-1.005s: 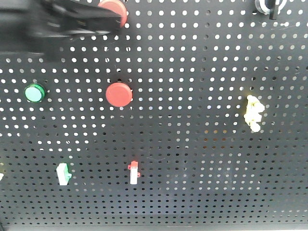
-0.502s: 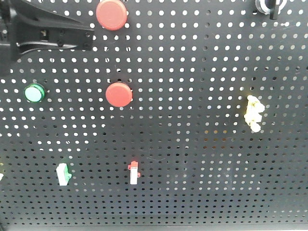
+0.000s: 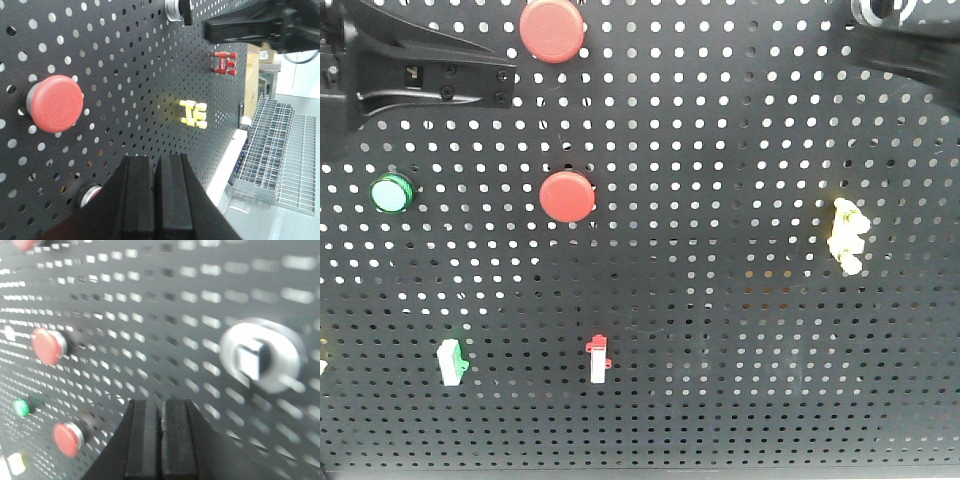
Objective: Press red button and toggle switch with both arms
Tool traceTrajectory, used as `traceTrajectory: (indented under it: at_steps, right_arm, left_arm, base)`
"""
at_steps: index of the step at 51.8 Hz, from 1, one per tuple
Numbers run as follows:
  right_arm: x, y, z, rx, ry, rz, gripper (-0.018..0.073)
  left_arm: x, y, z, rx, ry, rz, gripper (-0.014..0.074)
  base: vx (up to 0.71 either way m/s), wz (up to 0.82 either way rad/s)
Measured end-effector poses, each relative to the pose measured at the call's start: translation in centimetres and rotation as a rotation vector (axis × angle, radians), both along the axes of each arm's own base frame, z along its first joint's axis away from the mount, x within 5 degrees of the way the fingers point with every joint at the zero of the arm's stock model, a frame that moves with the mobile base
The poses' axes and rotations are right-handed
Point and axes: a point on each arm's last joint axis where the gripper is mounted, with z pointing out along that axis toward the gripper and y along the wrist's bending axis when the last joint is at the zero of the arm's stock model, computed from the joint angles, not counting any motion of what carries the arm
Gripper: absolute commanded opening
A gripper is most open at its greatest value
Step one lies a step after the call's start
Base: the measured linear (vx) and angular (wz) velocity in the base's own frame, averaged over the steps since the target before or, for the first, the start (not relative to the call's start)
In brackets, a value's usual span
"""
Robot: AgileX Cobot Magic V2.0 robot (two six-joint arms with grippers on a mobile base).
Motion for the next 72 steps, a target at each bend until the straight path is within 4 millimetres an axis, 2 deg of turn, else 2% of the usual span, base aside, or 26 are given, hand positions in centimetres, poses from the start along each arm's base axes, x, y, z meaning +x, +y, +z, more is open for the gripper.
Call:
traceTrajectory:
  at_steps: [14,44,66,72]
  right_arm:
    - [1.9,-0.2,-0.1,0.018,-0.008,-0.064,-0.0003]
    - [2.2,-0.4,-0.1,0.025,-0.015,-0.107,-0.0003]
    - [2.6,-0.5,-0.5,-0.051,-0.007,-0.153,-0.0003]
    - [3.0,-1.2,-0.7,-0.084,-0.013,-0.222,-0.0003]
  left_arm:
    - [0.0,0.0,0.0,0.0,0.0,0.0,0.0001]
    - [0.0,0.0,0.0,0.001,0.001,-0.001,0.0001]
    - [0.1,0.1,-0.1,0.021,-0.005,0.011,0.0001]
    - [0.1,0.1,-0.2,0.024,-0.004,0.01,0.0001]
  base:
    - [0.0,0.0]
    - [0.0,0.0]
    - [0.0,0.0]
    - [0.0,0.0]
